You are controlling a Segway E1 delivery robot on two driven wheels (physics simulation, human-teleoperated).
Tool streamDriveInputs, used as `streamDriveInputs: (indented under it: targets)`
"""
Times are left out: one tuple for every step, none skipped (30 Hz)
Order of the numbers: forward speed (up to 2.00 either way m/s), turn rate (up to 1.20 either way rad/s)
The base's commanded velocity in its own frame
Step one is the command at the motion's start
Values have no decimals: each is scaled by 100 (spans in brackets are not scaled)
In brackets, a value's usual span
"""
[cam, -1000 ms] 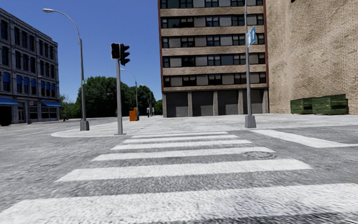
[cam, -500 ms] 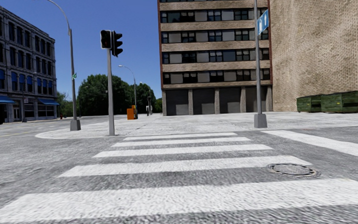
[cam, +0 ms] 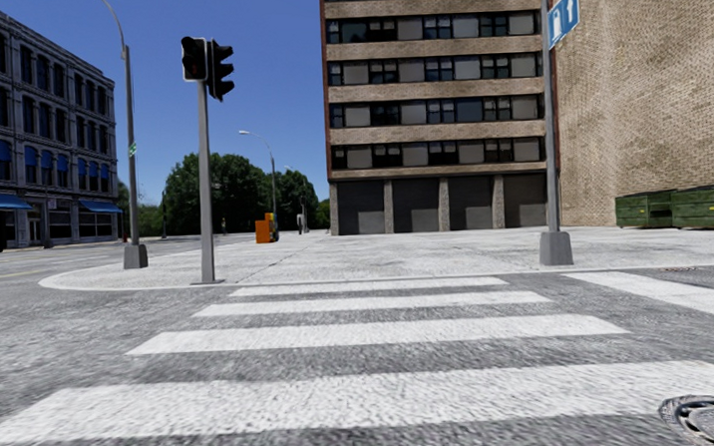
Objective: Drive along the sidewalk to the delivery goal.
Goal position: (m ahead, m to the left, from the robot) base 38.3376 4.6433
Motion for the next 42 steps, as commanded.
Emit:
streamDriveInputs:
  targets:
    - [200,27]
    - [200,28]
    - [200,30]
    - [200,31]
    - [200,32]
    - [200,32]
    - [200,32]
    - [200,32]
    - [200,28]
    - [200,13]
    - [200,0]
    - [200,0]
    - [200,0]
    - [200,0]
    - [200,0]
    - [200,0]
    - [200,0]
    - [200,0]
    - [200,0]
    - [200,0]
    - [200,0]
    - [200,0]
    - [200,0]
    - [200,0]
    - [200,0]
    - [200,0]
    - [200,0]
    - [200,0]
    - [200,0]
    - [200,0]
    - [200,0]
    - [200,0]
    - [200,0]
    - [200,0]
    - [200,0]
    - [200,0]
    - [200,0]
    - [200,0]
    - [200,0]
    - [200,0]
    - [200,0]
    - [200,0]
